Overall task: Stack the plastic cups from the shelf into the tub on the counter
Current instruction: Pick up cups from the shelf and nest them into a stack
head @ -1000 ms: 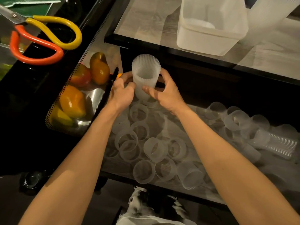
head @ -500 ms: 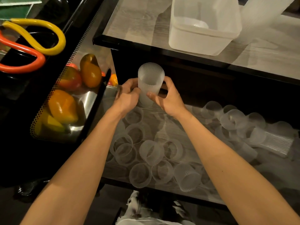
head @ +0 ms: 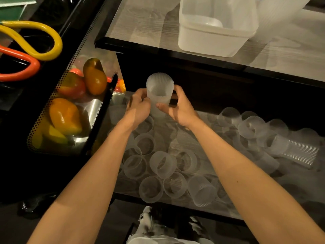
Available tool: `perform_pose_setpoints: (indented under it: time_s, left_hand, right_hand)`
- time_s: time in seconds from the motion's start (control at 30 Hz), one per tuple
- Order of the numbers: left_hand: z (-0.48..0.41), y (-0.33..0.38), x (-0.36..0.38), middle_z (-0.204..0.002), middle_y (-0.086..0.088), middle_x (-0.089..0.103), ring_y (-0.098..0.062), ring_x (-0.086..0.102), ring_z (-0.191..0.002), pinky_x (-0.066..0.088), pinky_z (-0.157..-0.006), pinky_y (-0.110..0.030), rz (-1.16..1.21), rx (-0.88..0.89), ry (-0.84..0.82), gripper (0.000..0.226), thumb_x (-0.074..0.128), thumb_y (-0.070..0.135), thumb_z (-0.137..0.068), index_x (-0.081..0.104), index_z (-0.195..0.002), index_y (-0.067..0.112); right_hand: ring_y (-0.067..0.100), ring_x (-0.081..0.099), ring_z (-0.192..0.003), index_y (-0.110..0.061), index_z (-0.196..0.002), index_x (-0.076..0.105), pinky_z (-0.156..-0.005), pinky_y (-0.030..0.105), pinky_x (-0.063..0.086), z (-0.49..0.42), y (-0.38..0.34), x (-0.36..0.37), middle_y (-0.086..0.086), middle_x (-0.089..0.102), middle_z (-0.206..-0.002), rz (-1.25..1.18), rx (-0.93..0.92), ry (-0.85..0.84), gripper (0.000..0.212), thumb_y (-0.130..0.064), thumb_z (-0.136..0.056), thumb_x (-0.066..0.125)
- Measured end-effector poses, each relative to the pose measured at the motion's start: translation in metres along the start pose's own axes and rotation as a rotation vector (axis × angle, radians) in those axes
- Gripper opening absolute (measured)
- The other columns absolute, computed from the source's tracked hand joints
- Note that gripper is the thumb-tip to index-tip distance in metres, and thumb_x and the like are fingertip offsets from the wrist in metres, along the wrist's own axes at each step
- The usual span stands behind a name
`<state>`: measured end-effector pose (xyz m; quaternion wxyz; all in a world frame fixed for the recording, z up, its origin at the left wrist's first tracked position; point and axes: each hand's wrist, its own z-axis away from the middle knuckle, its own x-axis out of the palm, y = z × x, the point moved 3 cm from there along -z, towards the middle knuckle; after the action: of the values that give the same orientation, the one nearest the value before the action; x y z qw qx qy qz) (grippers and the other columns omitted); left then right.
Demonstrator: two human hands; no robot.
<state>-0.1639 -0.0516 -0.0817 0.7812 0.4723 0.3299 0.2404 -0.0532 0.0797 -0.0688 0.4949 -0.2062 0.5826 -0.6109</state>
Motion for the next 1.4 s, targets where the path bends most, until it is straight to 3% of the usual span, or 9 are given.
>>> perform_pose_setpoints:
  time_s: [0.1,0.3,0.4,0.53,0.73,0.87,1.03,1.27,1.4]
  left_hand:
    - [0.005,-0.012,0.005,-0.124,0.006,0.067,-0.02,0.064,-0.117,0.057,-0.097,-0.044,-0.043,-0.027,-0.043,0.043,0.05,0.029,-0.095,0.053,-0.138,0.033]
    - [0.011,-0.008,0.02,-0.124,0.005,0.067,-0.017,0.063,-0.115,0.055,-0.1,-0.045,-0.066,-0.045,-0.074,0.037,0.049,0.02,-0.1,0.053,-0.135,0.032]
    - [0.012,-0.006,0.03,-0.117,0.006,0.071,-0.016,0.069,-0.109,0.058,-0.097,-0.047,-0.022,-0.048,-0.109,0.029,0.057,0.019,-0.097,0.059,-0.124,0.031]
    - [0.026,0.009,0.049,-0.114,0.001,0.07,-0.022,0.071,-0.102,0.059,-0.083,-0.034,0.035,-0.039,-0.182,0.022,0.062,0.021,-0.098,0.06,-0.118,0.03]
    - [0.046,0.029,0.062,-0.108,-0.001,0.07,-0.019,0.07,-0.091,0.051,-0.076,-0.036,-0.032,-0.025,-0.374,0.025,0.063,0.031,-0.097,0.055,-0.12,0.039]
    - [0.06,0.034,0.067,-0.112,0.001,0.073,-0.018,0.075,-0.093,0.054,-0.085,-0.042,-0.15,-0.018,-0.474,0.031,0.065,0.047,-0.086,0.054,-0.115,0.049]
    - [0.076,0.025,0.072,-0.105,0.0,0.076,-0.018,0.077,-0.09,0.053,-0.092,-0.043,-0.202,-0.066,-0.548,0.023,0.064,0.039,-0.097,0.052,-0.115,0.049]
    - [0.095,0.017,0.075,-0.119,-0.002,0.071,-0.017,0.075,-0.097,0.054,-0.098,-0.045,-0.253,-0.114,-0.571,0.039,0.058,0.042,-0.099,0.051,-0.137,0.033]
    - [0.099,0.015,0.078,-0.12,0.0,0.068,-0.02,0.071,-0.104,0.052,-0.102,-0.048,-0.256,-0.134,-0.549,0.038,0.057,0.037,-0.1,0.051,-0.137,0.032]
  right_hand:
    - [0.007,0.048,-0.122,-0.025,-0.153,0.032,-0.097,0.03,0.051,0.007,0.01,0.001,-0.006,0.048,-0.139,-0.004,0.015,-0.037,0.083,-0.031,-0.088,0.082]
    - [0.017,0.051,-0.132,-0.033,-0.149,0.034,-0.104,0.048,0.054,0.015,0.029,-0.004,-0.004,0.05,-0.143,-0.049,0.07,-0.034,0.083,-0.035,-0.083,0.085]
    - [0.011,0.053,-0.123,-0.032,-0.148,0.04,-0.099,0.04,0.055,0.022,0.03,-0.018,-0.01,0.052,-0.133,-0.059,0.072,0.031,0.081,-0.032,-0.082,0.087]
    - [0.006,0.054,-0.121,-0.032,-0.143,0.046,-0.097,0.035,0.056,0.042,0.035,-0.045,-0.009,0.056,-0.128,-0.111,0.055,0.082,0.073,-0.029,-0.082,0.087]
    - [0.021,0.06,-0.12,-0.056,-0.122,0.048,-0.086,0.06,0.06,0.076,0.038,-0.078,-0.006,0.052,-0.131,-0.209,0.182,0.025,0.055,-0.034,-0.085,0.083]
    - [0.021,0.061,-0.121,-0.052,-0.13,0.045,-0.086,0.059,0.06,0.099,0.04,-0.092,-0.001,0.054,-0.135,-0.21,0.203,-0.008,0.064,-0.033,-0.084,0.084]
    - [0.017,0.057,-0.122,-0.044,-0.142,0.039,-0.07,0.045,0.065,0.122,0.045,-0.096,-0.007,0.05,-0.137,-0.129,0.212,-0.077,0.075,-0.039,-0.082,0.084]
    - [0.017,0.059,-0.117,-0.046,-0.141,0.038,-0.079,0.051,0.062,0.138,0.053,-0.086,-0.007,0.052,-0.133,-0.118,0.236,-0.097,0.075,-0.04,-0.082,0.085]
    - [0.006,0.057,-0.118,-0.038,-0.144,0.04,-0.081,0.028,0.057,0.14,0.056,-0.081,-0.015,0.054,-0.13,-0.022,0.108,-0.016,0.077,-0.042,-0.082,0.085]
